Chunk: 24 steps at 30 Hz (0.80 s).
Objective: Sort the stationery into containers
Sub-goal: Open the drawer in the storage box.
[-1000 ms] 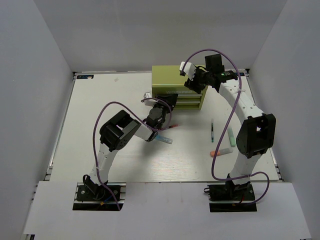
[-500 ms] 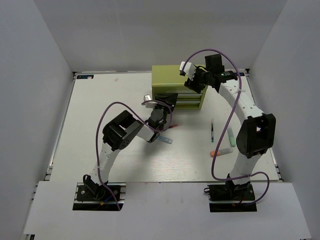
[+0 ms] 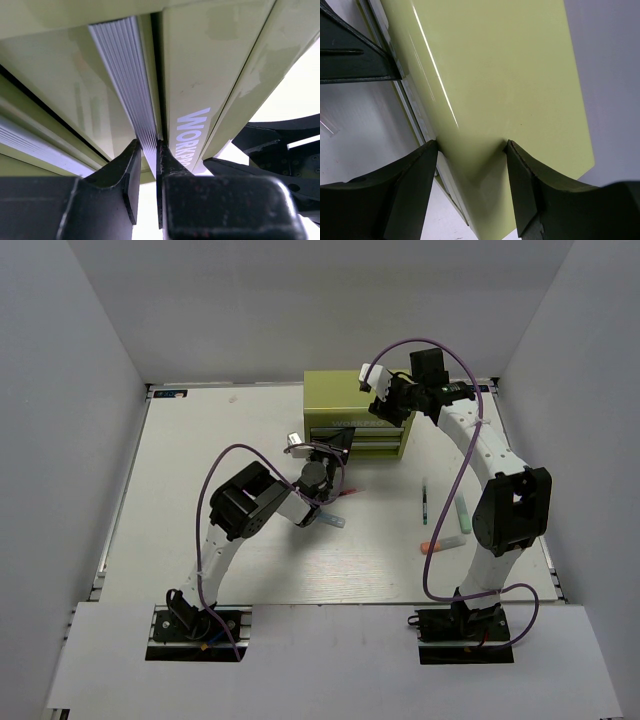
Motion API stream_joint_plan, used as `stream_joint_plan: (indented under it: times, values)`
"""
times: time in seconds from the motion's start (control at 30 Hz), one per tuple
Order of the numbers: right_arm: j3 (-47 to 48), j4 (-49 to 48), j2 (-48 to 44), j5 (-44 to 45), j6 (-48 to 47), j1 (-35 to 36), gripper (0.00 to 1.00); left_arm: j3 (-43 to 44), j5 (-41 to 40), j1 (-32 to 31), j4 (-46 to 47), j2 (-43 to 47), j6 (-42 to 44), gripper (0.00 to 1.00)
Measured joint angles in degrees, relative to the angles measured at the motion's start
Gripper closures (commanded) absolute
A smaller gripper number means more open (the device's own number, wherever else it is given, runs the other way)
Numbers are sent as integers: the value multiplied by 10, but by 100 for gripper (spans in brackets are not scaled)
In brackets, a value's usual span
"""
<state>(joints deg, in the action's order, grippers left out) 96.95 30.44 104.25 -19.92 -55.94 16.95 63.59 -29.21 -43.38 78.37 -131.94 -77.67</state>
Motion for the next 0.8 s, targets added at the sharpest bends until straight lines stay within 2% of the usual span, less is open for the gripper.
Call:
stream_joint_plan:
  times: [0.8]
  values:
    - [5,12,1,0,0,1,40,-14,-16,-7,10,0,-4,100]
